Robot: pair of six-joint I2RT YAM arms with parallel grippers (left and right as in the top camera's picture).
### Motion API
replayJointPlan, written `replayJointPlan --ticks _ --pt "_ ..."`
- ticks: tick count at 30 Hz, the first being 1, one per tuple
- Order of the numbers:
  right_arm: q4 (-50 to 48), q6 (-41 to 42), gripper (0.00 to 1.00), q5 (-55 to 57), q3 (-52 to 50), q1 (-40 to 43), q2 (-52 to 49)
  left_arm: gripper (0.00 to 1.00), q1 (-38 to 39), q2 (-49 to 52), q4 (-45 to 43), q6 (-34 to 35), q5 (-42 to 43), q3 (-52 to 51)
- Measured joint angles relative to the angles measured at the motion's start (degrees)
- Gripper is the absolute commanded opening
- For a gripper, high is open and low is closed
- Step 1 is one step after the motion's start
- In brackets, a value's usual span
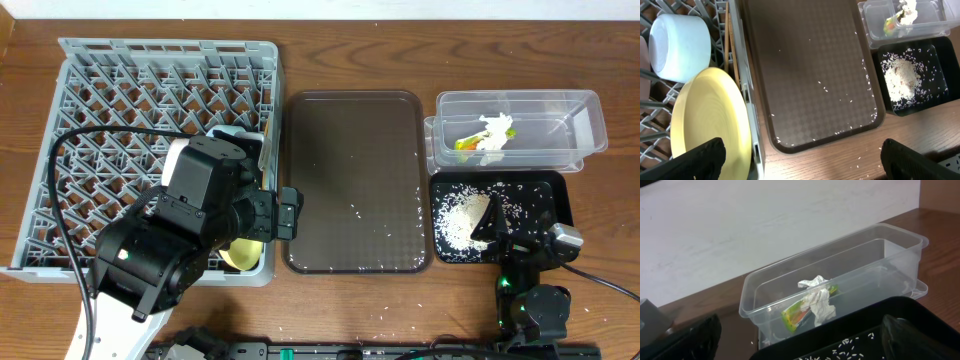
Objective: Sort waste into correct bins and load items into the dishwasher
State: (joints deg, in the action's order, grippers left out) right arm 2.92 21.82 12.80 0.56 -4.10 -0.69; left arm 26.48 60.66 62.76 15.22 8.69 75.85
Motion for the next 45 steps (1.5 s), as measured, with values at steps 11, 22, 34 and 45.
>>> replayJointPlan --ticks 11,22,34,45 --pt "0.0 0.02 0.99 0.0 0.0 0.0 0.0 1.0 -5.84 -8.55 -14.64 -1.29 -7.89 -9.35" --pt "-0.07 0.0 0.99 -0.11 -0.02 0.0 0.0 1.0 -24.98 -38.86 -55.52 -10.8 -0.98 -46.77" --pt "-0.09 0.0 0.99 -0.11 -0.02 0.0 0.0 1.0 -26.38 -59.25 -73.72 -11.19 -0.92 -68.11" --pt "-0.09 0.0 0.99 -0.11 -0.04 0.0 0.0 0.99 -26.38 -60.06 -66.45 -11.23 -1.38 -75.49"
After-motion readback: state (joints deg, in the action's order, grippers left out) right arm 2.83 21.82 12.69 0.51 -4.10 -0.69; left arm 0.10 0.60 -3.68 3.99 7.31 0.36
